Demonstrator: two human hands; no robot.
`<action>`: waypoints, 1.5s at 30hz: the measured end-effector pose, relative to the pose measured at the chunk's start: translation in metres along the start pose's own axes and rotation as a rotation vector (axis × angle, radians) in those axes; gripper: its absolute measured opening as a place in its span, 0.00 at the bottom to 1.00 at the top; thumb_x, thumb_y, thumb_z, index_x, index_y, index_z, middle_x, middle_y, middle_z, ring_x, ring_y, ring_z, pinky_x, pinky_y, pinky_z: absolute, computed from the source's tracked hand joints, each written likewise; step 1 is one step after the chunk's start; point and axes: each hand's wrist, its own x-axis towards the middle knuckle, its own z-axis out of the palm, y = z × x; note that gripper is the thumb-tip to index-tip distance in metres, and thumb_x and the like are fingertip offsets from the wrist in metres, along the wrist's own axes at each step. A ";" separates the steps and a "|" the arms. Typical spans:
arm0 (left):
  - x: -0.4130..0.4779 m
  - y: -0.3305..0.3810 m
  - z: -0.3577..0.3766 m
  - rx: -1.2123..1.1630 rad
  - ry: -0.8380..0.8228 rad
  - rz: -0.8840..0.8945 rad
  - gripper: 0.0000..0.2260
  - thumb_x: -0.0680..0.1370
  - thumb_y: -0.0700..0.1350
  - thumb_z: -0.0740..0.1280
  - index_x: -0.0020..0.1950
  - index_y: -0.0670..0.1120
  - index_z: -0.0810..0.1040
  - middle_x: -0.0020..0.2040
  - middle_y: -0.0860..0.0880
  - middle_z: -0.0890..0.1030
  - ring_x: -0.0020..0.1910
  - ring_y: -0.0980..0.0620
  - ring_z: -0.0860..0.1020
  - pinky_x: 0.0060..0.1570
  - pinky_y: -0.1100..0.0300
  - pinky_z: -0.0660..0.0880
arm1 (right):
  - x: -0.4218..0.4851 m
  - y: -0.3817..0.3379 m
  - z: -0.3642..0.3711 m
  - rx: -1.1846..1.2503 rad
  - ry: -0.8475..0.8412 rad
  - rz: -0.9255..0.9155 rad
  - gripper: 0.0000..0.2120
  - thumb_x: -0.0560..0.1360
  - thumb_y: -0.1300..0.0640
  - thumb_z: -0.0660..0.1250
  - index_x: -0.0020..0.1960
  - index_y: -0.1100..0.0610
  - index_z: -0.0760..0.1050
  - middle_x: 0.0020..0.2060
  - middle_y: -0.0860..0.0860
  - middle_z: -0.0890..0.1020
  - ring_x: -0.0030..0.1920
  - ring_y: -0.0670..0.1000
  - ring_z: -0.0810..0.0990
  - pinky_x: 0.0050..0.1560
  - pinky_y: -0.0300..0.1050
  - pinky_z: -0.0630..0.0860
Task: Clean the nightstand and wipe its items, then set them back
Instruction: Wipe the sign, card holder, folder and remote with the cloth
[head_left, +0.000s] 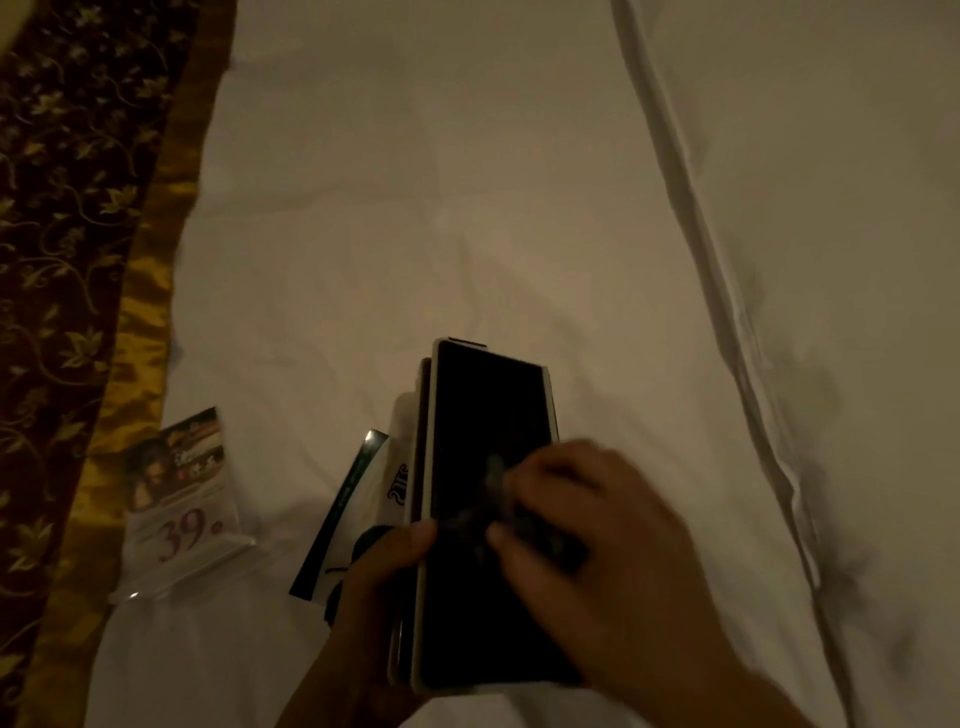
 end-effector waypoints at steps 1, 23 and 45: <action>-0.003 0.002 0.009 0.049 0.009 -0.012 0.27 0.47 0.47 0.85 0.42 0.39 0.87 0.38 0.38 0.85 0.36 0.40 0.85 0.33 0.50 0.81 | 0.012 0.011 -0.001 -0.052 0.027 0.071 0.10 0.70 0.50 0.72 0.51 0.48 0.81 0.49 0.45 0.80 0.49 0.50 0.79 0.48 0.46 0.78; 0.013 0.007 0.017 0.241 0.168 0.032 0.13 0.51 0.39 0.63 0.31 0.38 0.83 0.32 0.42 0.83 0.30 0.44 0.83 0.26 0.54 0.79 | 0.002 0.033 -0.020 0.086 0.126 0.236 0.05 0.72 0.47 0.68 0.46 0.46 0.80 0.42 0.42 0.80 0.44 0.41 0.79 0.45 0.40 0.76; 0.046 -0.007 0.057 0.100 0.377 0.129 0.25 0.69 0.54 0.72 0.63 0.46 0.79 0.56 0.38 0.84 0.52 0.35 0.84 0.44 0.42 0.82 | -0.024 0.057 -0.023 0.917 0.364 0.693 0.10 0.72 0.52 0.72 0.51 0.40 0.84 0.46 0.44 0.87 0.48 0.48 0.86 0.48 0.47 0.80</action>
